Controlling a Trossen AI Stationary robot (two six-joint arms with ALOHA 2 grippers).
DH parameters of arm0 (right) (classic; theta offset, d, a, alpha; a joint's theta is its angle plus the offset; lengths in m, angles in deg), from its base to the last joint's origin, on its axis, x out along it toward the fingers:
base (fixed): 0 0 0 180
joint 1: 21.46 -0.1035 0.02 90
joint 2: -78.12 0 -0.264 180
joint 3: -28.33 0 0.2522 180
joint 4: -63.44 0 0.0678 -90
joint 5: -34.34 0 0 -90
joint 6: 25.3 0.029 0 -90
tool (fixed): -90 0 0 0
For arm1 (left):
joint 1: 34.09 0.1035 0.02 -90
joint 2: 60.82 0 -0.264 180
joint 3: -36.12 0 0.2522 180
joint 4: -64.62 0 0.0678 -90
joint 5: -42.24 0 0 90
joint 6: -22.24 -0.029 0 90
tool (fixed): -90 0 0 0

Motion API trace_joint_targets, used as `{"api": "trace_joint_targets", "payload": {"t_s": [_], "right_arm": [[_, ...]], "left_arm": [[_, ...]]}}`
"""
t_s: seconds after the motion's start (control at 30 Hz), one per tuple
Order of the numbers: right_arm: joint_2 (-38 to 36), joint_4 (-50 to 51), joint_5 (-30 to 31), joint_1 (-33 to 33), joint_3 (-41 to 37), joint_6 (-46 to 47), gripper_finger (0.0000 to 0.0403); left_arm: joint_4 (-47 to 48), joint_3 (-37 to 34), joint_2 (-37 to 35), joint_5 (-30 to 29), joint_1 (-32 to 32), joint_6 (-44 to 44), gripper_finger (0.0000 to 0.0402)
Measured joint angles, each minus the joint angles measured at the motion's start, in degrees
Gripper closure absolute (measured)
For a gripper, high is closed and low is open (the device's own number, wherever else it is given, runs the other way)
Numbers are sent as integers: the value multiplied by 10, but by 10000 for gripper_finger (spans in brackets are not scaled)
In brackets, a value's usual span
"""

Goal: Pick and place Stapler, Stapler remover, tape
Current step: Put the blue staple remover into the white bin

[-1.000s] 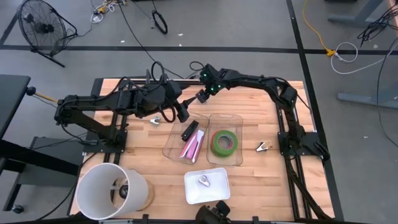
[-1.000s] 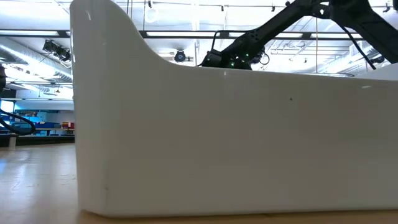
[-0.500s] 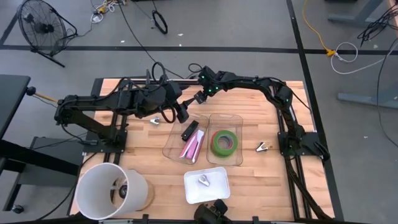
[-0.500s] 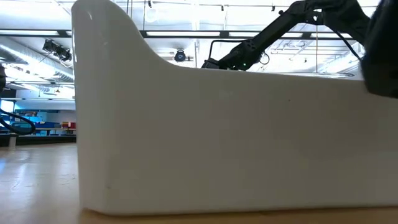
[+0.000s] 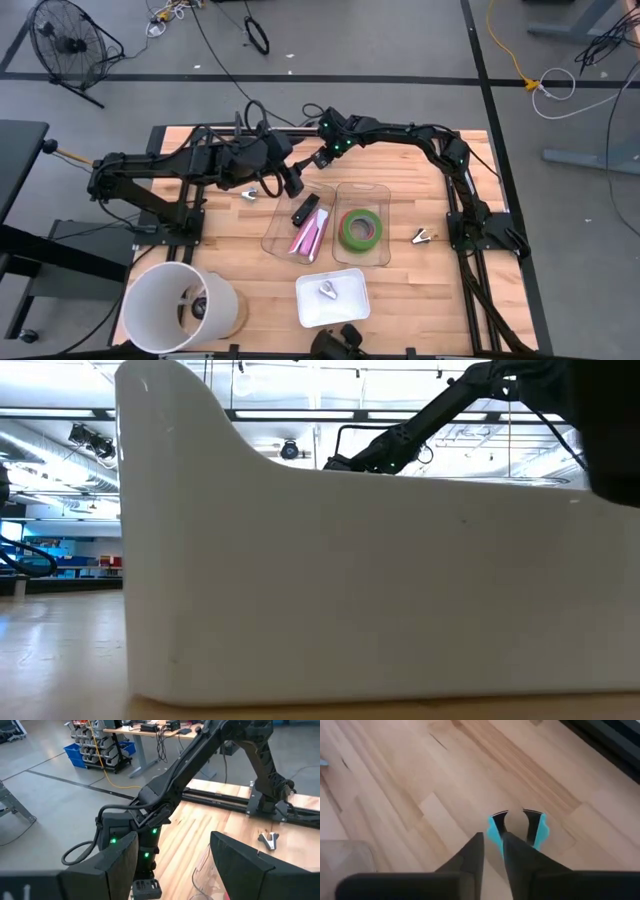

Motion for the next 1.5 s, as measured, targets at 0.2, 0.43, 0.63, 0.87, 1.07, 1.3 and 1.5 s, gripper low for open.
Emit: {"api": "trace_joint_targets", "payload": {"t_s": [0.2,0.43,0.63,0.87,1.07,1.3,1.5], "right_arm": [[0,9,-8,0,0,24,312],[0,42,-11,0,0,10,230],[0,64,-33,7,0,5,186],[8,75,-26,2,0,-18,183],[16,77,10,-6,7,-22,183],[16,54,-17,-4,9,-23,183],[-3,59,-40,-1,30,-18,183]], "left_arm": [[13,0,0,0,0,0,149],[12,0,0,0,0,0,149],[12,0,0,0,0,3,149],[12,0,0,0,0,15,149],[12,0,0,0,0,15,149],[12,0,0,0,1,15,149],[22,0,0,-7,6,15,149]]}}
